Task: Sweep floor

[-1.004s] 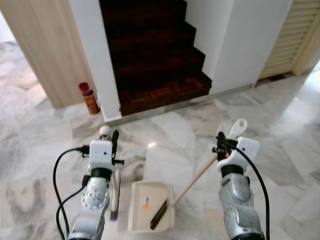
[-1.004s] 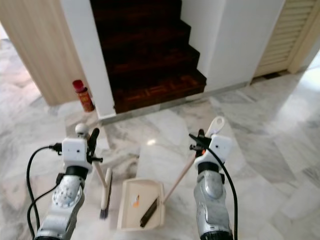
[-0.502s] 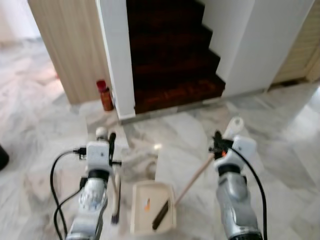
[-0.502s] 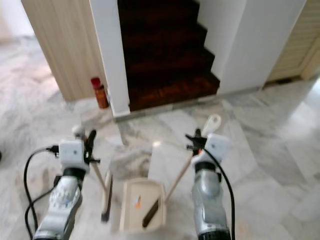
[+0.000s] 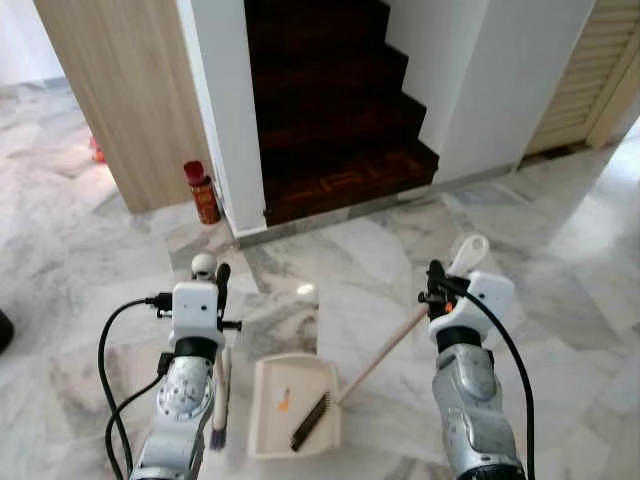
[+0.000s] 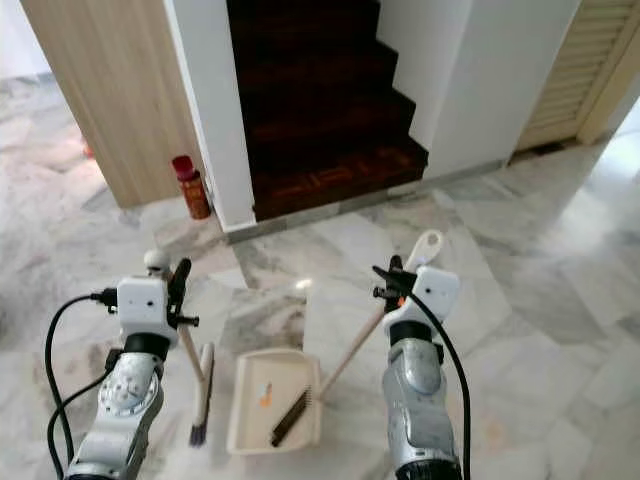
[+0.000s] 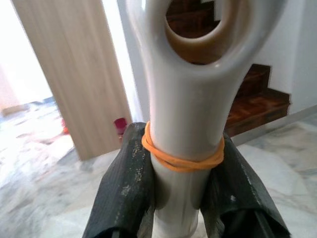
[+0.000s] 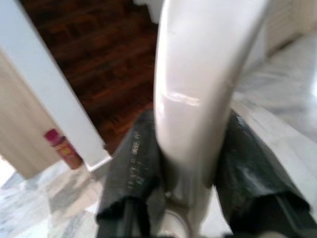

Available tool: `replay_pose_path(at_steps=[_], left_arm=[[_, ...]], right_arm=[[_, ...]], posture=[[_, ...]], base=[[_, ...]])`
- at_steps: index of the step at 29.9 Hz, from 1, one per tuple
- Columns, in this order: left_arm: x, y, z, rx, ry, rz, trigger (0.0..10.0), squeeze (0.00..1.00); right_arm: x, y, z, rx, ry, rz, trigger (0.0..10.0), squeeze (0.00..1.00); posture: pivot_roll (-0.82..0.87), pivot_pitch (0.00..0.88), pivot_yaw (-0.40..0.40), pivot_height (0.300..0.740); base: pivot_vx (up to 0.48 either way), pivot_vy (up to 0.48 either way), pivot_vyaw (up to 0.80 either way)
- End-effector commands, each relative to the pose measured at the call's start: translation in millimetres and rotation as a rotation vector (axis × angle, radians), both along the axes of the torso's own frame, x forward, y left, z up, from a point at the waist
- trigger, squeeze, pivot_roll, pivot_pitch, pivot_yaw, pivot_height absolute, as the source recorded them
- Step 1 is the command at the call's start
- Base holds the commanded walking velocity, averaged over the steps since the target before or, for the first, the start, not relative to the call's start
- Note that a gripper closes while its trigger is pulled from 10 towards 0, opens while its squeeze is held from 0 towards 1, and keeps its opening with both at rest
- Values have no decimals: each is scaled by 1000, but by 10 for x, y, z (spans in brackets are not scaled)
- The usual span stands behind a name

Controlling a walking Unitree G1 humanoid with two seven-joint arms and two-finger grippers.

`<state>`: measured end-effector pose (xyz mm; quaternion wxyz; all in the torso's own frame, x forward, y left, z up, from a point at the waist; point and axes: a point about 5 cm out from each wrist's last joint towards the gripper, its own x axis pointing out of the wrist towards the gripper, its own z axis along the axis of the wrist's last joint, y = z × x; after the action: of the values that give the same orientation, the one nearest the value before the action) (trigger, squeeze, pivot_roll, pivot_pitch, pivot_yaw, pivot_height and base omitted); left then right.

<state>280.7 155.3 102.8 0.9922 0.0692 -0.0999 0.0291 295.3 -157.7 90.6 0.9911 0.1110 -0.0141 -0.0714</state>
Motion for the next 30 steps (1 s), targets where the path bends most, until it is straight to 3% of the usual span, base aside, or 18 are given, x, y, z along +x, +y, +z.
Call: replay_pose_path(at_steps=[1,4,30], left_arm=[[13,-3,119,4,-55,-3,10000,0],[8,-10,113,3,-53,-4,10000,0],[29,-58,102,-5,-47,-24,10000,0]], right_arm=[[51,29,127,5,-49,15,10000,0],[51,31,130,2,-52,14,10000,0],[63,58,134,-9,-48,38,10000,0]], posture=[[20,0,7,740],[20,0,7,740],[11,0,8,740]], base=[[0,334,-800],[0,329,-681],[0,331,0]])
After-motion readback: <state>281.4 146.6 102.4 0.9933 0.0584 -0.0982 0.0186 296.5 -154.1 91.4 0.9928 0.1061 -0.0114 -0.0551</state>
